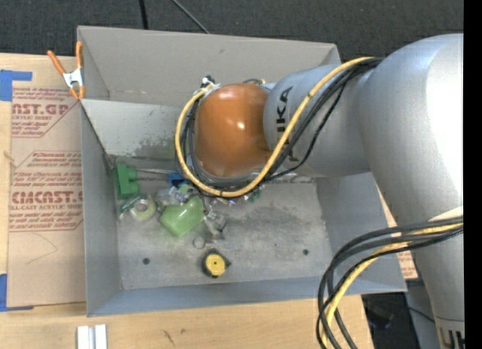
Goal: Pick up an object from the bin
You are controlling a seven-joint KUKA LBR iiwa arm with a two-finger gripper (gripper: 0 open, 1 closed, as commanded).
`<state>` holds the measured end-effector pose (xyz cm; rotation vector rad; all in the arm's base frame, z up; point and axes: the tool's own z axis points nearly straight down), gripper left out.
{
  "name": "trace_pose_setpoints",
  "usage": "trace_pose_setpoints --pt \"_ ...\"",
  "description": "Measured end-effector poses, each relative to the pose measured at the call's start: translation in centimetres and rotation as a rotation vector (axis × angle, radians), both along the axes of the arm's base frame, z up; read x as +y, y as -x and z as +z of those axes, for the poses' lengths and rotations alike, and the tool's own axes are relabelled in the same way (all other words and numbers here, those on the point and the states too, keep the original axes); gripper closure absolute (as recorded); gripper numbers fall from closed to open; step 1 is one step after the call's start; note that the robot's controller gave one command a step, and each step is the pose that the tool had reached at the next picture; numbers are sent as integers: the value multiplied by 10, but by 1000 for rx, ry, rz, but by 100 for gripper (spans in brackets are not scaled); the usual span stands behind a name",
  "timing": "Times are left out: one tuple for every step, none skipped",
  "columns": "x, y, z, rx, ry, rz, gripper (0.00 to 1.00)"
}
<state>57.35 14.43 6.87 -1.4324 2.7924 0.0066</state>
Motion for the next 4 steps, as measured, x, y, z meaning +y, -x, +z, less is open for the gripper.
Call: trace_pose_setpoints --pt "0 0 0 -1 0 0 100" --pt "1 0 6 -1 1 -2 100" --pt "3 -1 18 -1 2 -4 100" --pt "4 -3 114 -9 1 -4 100"
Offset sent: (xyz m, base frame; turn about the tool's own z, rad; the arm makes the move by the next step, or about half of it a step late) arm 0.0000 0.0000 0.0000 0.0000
